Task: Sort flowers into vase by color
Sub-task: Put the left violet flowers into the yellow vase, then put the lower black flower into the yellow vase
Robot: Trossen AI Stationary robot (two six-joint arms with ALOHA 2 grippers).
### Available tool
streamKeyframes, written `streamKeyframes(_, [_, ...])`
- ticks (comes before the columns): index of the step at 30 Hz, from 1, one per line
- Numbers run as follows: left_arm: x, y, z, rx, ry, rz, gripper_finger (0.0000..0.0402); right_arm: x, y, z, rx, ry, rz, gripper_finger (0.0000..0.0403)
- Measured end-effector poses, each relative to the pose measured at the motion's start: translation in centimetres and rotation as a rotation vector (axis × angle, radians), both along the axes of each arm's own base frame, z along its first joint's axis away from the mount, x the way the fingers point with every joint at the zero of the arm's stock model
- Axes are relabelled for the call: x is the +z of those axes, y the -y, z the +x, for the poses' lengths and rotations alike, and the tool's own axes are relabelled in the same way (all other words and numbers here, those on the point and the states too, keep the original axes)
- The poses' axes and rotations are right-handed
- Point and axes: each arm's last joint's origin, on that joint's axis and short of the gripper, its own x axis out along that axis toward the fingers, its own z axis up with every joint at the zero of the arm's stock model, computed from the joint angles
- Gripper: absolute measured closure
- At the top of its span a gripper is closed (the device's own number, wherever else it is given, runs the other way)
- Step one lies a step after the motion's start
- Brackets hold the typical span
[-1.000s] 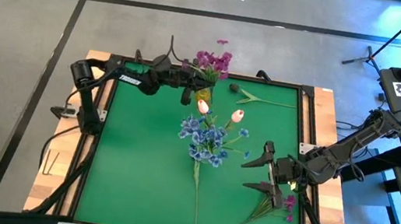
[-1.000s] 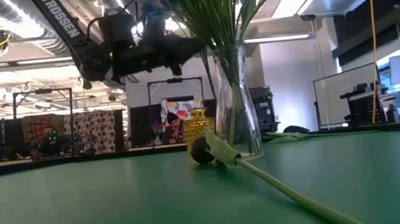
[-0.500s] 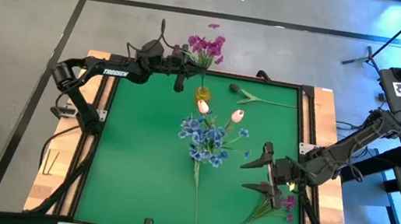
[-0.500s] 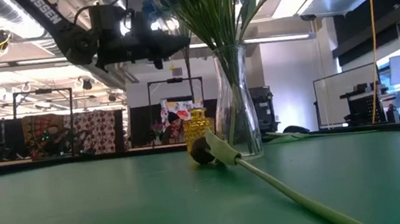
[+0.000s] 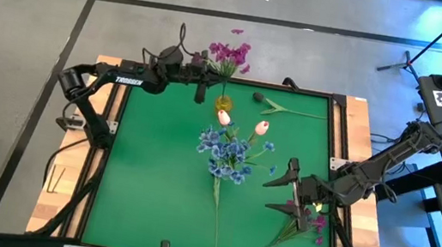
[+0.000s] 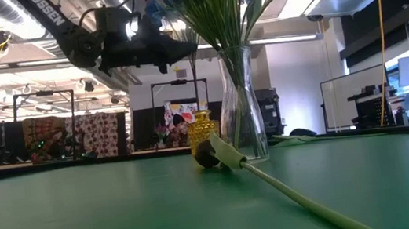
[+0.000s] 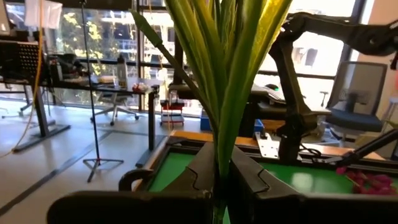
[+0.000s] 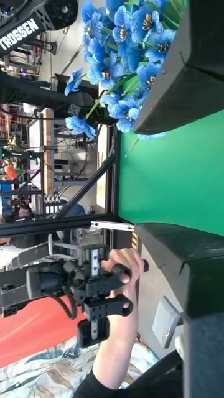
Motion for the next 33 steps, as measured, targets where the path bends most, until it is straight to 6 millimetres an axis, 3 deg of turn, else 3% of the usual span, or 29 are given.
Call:
streamKeyframes(8, [-2.8, -0.7, 0.9, 0.008, -0.047, -0.044, 0.039, 0.0, 0.0, 0.0, 0.0, 0.002, 0.001, 0.016])
streamKeyframes(14, [-2.9, -0.8, 0.9, 0.058, -0.05, -0.063, 0.0378, 0.0, 0.0, 0.0, -0.001, 0.002, 0.0, 0.016])
streamKeyframes(25, [-3.6, -0.4, 0.5, 0.039, -0.188, -0.136, 0.0255, 0.0, 0.0, 0.0, -0.001, 0.001, 0.004, 0.016])
streamKeyframes(33, [-1.3, 1.4, -1.9, 0.141, -0.404, -0.095, 0.0189, 0.0, 0.0, 0.0, -0.001, 0.0, 0.007, 0.016])
